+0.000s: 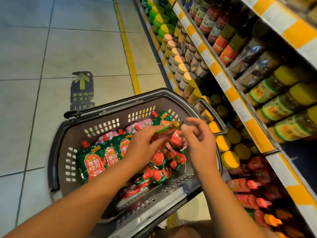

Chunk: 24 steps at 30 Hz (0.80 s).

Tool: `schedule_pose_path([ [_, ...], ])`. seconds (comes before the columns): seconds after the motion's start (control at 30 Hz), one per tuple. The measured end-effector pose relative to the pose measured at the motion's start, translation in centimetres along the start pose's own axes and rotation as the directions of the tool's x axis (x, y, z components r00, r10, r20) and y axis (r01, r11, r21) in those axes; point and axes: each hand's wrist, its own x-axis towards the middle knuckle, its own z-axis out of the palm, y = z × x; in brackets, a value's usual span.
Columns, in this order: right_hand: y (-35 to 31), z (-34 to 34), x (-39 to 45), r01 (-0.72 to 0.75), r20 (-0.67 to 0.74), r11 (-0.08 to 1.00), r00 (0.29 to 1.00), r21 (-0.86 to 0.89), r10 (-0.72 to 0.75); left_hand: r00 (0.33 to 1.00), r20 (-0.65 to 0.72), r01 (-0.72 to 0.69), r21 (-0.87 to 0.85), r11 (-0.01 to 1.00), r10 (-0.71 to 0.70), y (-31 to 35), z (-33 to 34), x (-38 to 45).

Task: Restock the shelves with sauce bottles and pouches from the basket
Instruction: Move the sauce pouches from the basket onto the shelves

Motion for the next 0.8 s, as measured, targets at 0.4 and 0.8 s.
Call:
schedule_pose_path([
  [0.4,3.0,-2.4,-1.0,-0.328,0.379,0.937,0.857,-0.121,0.349,0.867,0.161,0.458,-0.628,0.629,-0.471,2.5,-0.4,-0.5],
  [0.8,3.3,-4.6,-1.4,-0.452,0.328,0.890,0.834,-0.057,0.444,0.827,0.349,0.540,-0.278,0.794,-0.440,0.5,-2.8,-2.2],
])
